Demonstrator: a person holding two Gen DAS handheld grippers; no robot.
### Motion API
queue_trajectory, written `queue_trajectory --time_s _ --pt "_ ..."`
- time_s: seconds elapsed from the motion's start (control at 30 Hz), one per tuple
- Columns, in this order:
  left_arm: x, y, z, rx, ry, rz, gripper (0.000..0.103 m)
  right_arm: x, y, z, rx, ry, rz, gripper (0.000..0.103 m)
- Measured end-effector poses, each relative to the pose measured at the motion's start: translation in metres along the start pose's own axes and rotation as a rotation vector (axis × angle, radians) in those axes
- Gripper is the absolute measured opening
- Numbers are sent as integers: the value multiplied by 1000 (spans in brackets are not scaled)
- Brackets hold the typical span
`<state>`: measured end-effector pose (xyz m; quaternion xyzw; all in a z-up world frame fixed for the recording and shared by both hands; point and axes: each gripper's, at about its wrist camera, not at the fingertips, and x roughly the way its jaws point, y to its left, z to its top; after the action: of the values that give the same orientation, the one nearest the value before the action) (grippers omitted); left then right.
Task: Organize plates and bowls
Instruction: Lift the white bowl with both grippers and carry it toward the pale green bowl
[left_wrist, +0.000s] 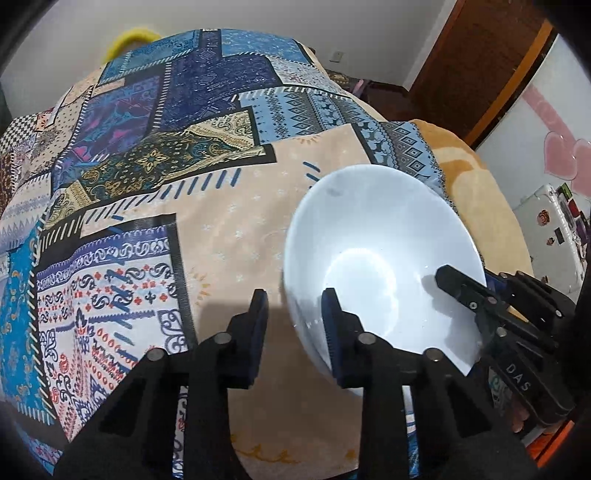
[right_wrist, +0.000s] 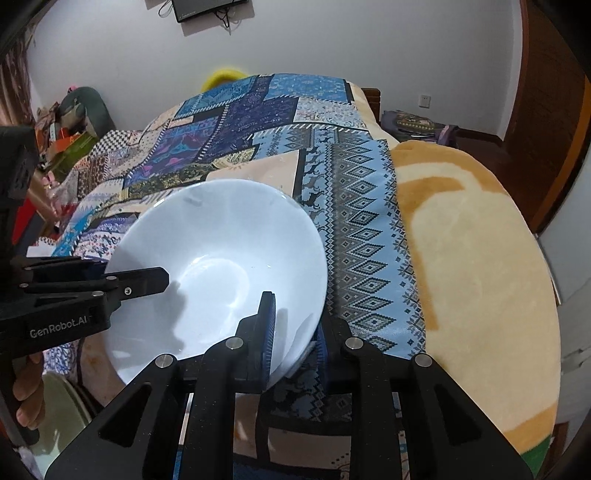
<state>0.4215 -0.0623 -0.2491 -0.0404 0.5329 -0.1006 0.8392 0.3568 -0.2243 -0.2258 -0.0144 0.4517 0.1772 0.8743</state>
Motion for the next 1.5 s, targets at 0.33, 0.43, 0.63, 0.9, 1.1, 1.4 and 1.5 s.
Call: queue_trajectory --time_s 0.33,0.43,0.63,0.9,1.1,1.4,1.5 --pt "5 -9 -1 31 7 14 13 -12 1 -1 26 -13 3 16" --pt "1 -9 -5 23 15 10 13 -20 4 -3 33 -20 7 15" --pt "-23 -12 -14 22 -11 17 13 -42 13 -8 43 -45 20 15" --pt "-69 -17 -29 31 -67 32 13 -78 31 -13 36 -89 26 15" --pt "-102 -19 -43 31 -99 30 13 -99 44 -14 31 -119 29 15" --pt "-152 -19 -69 32 -153 36 13 -125 72 -20 4 -160 40 15" --pt "-170 -17 -80 31 -169 42 13 -131 82 -23 -5 -173 49 15"
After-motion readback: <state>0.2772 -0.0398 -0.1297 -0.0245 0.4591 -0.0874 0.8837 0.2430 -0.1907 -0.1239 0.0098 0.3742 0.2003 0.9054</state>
